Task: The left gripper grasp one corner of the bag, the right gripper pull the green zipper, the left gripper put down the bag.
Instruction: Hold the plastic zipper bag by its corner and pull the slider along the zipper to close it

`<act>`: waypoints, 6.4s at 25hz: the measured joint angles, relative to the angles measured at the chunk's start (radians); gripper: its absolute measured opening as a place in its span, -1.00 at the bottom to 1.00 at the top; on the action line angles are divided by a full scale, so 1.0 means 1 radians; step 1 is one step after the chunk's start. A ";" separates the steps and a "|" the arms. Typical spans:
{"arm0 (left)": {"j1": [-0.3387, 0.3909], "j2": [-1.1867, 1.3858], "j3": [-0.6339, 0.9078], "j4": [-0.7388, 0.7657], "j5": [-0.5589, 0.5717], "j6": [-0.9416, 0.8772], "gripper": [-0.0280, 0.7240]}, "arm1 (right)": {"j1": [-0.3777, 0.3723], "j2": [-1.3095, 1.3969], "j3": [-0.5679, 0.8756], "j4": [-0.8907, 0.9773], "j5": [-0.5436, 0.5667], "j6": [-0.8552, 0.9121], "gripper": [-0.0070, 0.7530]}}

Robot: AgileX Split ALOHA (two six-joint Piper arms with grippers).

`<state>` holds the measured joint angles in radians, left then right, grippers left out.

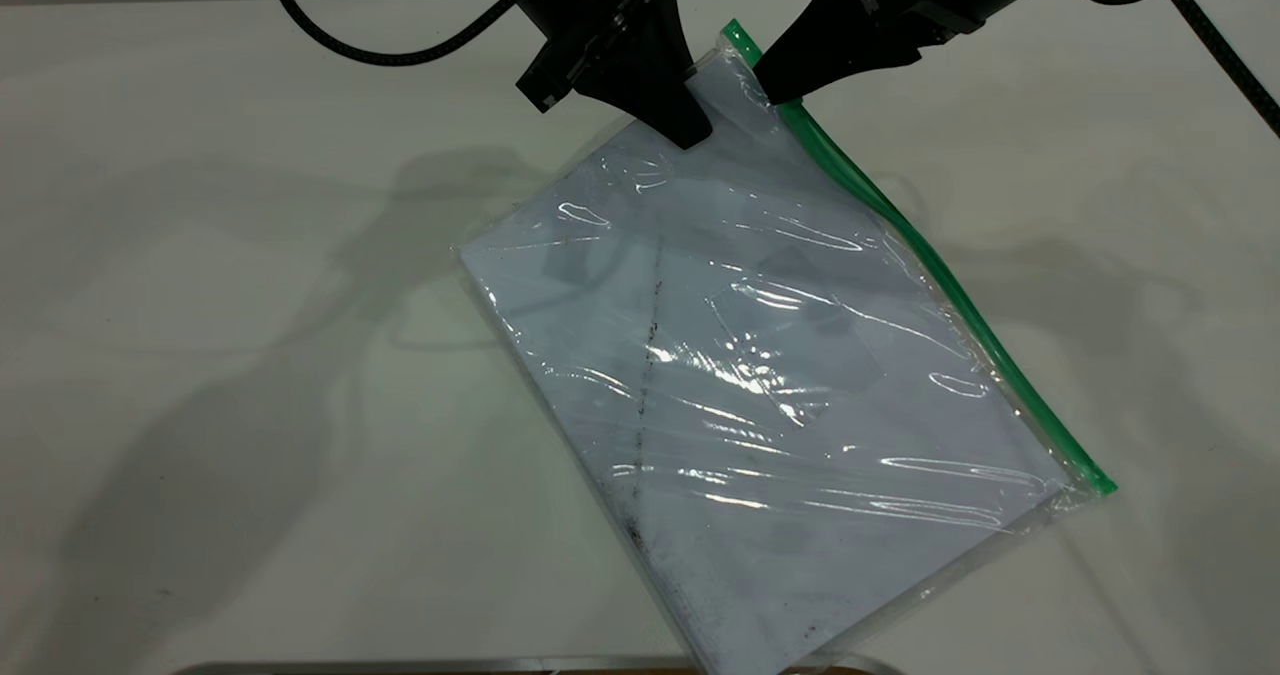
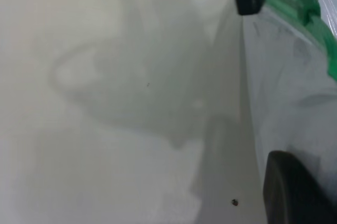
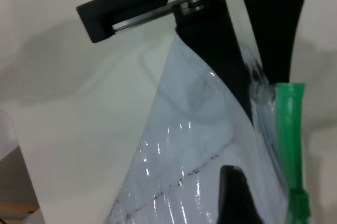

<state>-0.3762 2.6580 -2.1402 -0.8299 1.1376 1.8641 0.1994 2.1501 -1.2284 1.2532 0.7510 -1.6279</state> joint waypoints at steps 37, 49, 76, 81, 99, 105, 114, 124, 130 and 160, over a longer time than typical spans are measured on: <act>0.000 0.000 0.000 -0.035 -0.003 -0.004 -0.79 | 0.000 0.042 -0.001 0.022 0.007 0.000 -0.63; 0.000 0.000 0.000 -0.039 -0.003 -0.024 -0.79 | 0.000 0.042 -0.002 -0.059 -0.007 0.077 -0.63; 0.002 0.000 0.000 -0.039 -0.001 -0.029 -0.79 | 0.000 0.042 -0.002 -0.010 -0.008 0.070 -0.59; 0.002 0.000 0.000 -0.039 0.000 -0.029 -0.79 | 0.000 0.042 -0.002 -0.003 -0.004 0.068 -0.57; 0.002 0.000 0.000 -0.043 0.006 -0.032 -0.79 | -0.001 0.042 -0.002 -0.014 0.011 0.072 -0.88; 0.000 0.003 -0.024 -0.042 0.011 -0.071 -0.79 | -0.001 0.042 -0.009 -0.063 -0.007 0.119 -0.88; 0.013 0.016 -0.072 -0.049 0.030 -0.119 -0.79 | 0.000 0.040 -0.013 -0.107 -0.045 0.166 -0.88; 0.043 0.016 -0.072 -0.103 0.031 -0.124 -0.79 | 0.006 0.051 -0.022 -0.107 -0.080 0.186 -0.88; 0.047 0.016 -0.072 -0.102 0.031 -0.124 -0.79 | 0.006 0.071 -0.022 -0.096 -0.082 0.192 -0.88; 0.156 -0.024 -0.080 -0.188 0.031 -0.135 -0.79 | 0.009 0.156 -0.021 -0.143 -0.174 0.196 -0.88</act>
<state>-0.2206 2.6343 -2.2199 -1.0175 1.1686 1.7294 0.2088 2.3057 -1.2489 1.1107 0.5773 -1.4323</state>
